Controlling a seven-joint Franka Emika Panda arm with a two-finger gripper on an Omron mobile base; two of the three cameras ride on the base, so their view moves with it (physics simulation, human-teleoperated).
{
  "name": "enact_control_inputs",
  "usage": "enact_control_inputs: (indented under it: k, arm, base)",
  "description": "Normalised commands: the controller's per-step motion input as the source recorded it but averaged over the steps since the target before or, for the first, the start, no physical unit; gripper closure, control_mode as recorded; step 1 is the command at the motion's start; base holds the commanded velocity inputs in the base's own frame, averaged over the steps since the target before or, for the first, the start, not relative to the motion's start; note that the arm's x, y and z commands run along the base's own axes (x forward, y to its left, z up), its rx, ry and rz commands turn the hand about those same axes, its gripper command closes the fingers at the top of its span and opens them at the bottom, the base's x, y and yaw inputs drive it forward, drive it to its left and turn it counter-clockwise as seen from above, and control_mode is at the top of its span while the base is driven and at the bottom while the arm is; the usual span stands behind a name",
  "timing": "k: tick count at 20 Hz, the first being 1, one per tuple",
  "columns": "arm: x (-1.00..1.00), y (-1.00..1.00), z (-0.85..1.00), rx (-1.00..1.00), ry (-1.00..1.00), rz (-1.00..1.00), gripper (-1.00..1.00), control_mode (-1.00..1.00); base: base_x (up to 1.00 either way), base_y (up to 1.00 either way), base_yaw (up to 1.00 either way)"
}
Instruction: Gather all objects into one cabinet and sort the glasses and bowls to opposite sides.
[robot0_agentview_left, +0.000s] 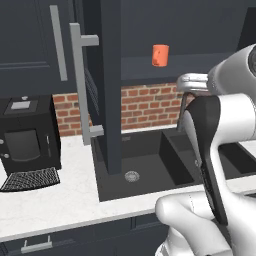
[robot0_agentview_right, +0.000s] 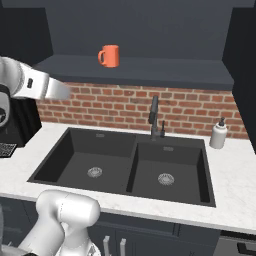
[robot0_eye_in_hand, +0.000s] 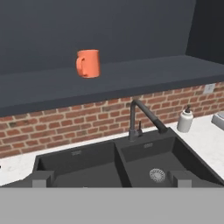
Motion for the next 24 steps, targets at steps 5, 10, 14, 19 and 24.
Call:
enact_control_inputs:
  k: [5, 10, 14, 19, 24]
  arm:
    - [0.18, -0.06, 0.00, 0.02, 0.00, -0.04, -1.00, -1.00]
    - [0.00, 0.00, -0.05, 0.00, 0.00, 0.00, -1.00, -1.00]
    - [0.04, 0.00, -0.05, 0.00, 0.00, 0.00, -1.00, -1.00]
    - [0.25, 0.00, 0.00, 0.00, 0.00, -0.01, -1.00, -1.00]
    - [0.37, 0.17, -0.01, -0.01, 0.00, -0.04, -1.00, -1.00]
  base:
    - [0.00, 0.00, 0.00]
    - [0.00, 0.00, 0.00]
    - [0.00, 0.00, 0.00]
    - [0.00, 0.00, 0.00]
    - [0.00, 0.00, 0.00]
